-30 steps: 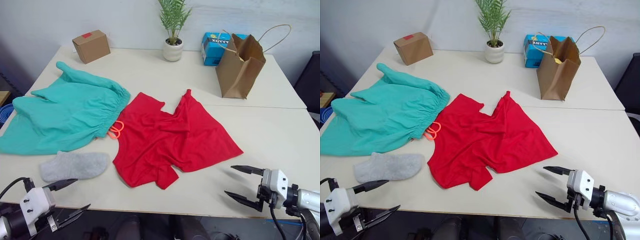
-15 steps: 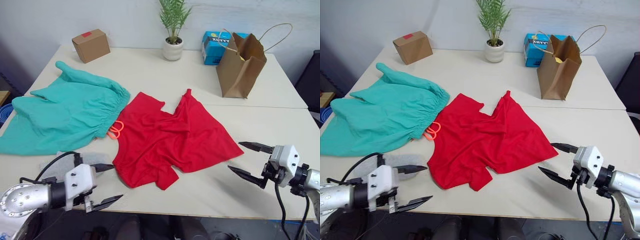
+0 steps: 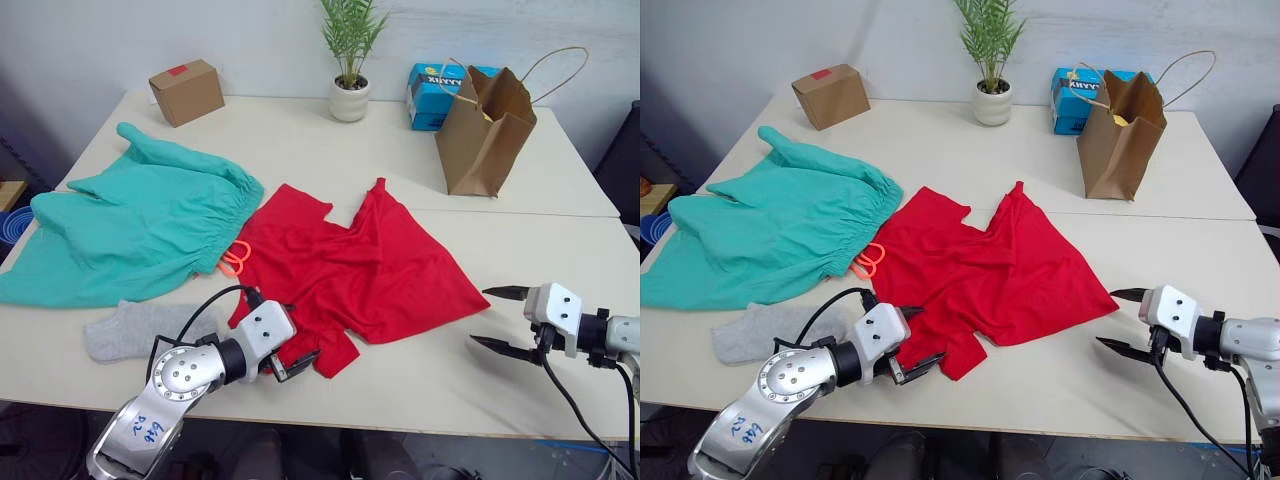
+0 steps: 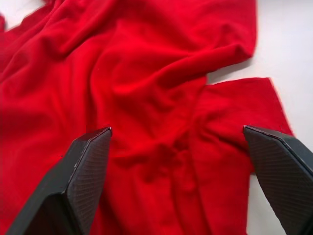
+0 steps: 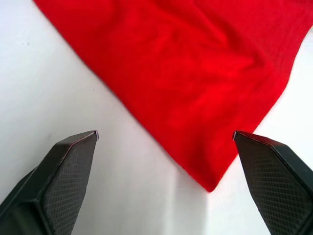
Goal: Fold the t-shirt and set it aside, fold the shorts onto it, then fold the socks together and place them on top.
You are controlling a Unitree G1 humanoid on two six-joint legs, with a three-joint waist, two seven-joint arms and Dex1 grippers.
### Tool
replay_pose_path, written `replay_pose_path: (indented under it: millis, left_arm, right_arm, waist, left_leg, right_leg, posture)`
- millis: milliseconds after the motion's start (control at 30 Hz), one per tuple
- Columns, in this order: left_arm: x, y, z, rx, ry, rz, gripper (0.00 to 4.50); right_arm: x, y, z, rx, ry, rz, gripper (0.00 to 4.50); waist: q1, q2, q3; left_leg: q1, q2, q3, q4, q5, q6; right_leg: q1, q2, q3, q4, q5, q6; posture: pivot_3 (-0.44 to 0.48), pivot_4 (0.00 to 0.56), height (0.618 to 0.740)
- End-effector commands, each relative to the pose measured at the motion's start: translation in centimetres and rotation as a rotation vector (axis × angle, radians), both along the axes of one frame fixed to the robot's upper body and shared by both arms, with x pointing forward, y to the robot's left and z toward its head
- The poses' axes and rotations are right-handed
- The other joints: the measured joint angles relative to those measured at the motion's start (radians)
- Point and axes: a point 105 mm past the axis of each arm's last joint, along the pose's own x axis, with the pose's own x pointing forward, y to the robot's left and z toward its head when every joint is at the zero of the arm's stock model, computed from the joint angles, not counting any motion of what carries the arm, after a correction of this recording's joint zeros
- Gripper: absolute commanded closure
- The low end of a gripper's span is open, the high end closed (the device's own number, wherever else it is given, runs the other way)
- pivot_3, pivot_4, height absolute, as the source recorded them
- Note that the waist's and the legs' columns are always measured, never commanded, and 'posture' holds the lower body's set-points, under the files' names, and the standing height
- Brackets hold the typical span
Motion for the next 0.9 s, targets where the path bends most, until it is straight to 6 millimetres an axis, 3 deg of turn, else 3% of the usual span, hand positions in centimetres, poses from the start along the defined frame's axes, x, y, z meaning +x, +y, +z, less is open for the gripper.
replay_pose_path:
  millis: [33, 200, 333, 600, 900]
  left_arm:
    - [-1.0, -0.3, 0.2, 0.016, 0.022, -0.071, 0.04]
    - [-1.2, -0.2, 0.3, -0.057, 0.105, -0.072, 0.04]
    - [-2.1, -0.7, 1.5, -0.288, 0.293, -0.082, 0.04]
    - [-1.8, 1.9, 0.8, -0.244, 0.347, -0.015, 0.04]
    - [-2.6, 0.3, 0.7, -0.257, 0.390, -0.139, 0.04]
  right_arm:
    - [-0.3, 0.1, 1.3, 0.014, 0.008, 0.018, 0.00]
    - [-1.1, 0.5, 1.7, 0.047, 0.059, 0.012, 0.00]
    - [-1.7, 1.9, 2.4, 0.104, 0.075, 0.036, 0.00]
    - [-2.4, 3.3, 2.7, 0.146, 0.085, 0.026, 0.00]
    - [-3.0, 3.9, 2.4, 0.167, 0.093, 0.010, 0.00]
  waist:
    - [0.005, 0.000, 0.000]
    - [0.012, 0.000, 0.000]
    - [0.012, 0.000, 0.000]
    - [0.011, 0.000, 0.000]
    - [0.012, -0.001, 0.000]
  left_leg:
    - [0.000, 0.000, 0.000, 0.000, 0.000, 0.000]
    - [-0.001, 0.000, 0.000, 0.000, 0.000, 0.000]
    - [-0.001, 0.000, -0.002, 0.001, 0.000, 0.000]
    - [-0.001, 0.000, -0.002, 0.001, 0.001, -0.002]
    - [-0.001, 0.000, -0.003, 0.000, 0.001, -0.001]
  right_leg:
    - [0.000, 0.000, 0.000, 0.000, 0.000, 0.000]
    - [0.000, 0.000, 0.000, -0.001, 0.000, 0.000]
    - [0.000, -0.001, -0.002, 0.000, 0.000, 0.000]
    - [0.000, 0.000, -0.002, 0.000, 0.000, 0.000]
    - [0.000, 0.000, -0.002, -0.001, 0.000, 0.000]
  posture:
    - [0.000, 0.150, 0.740]
    - [0.000, 0.150, 0.740]
    - [0.000, 0.150, 0.740]
    - [0.000, 0.150, 0.740]
    - [0.000, 0.150, 0.740]
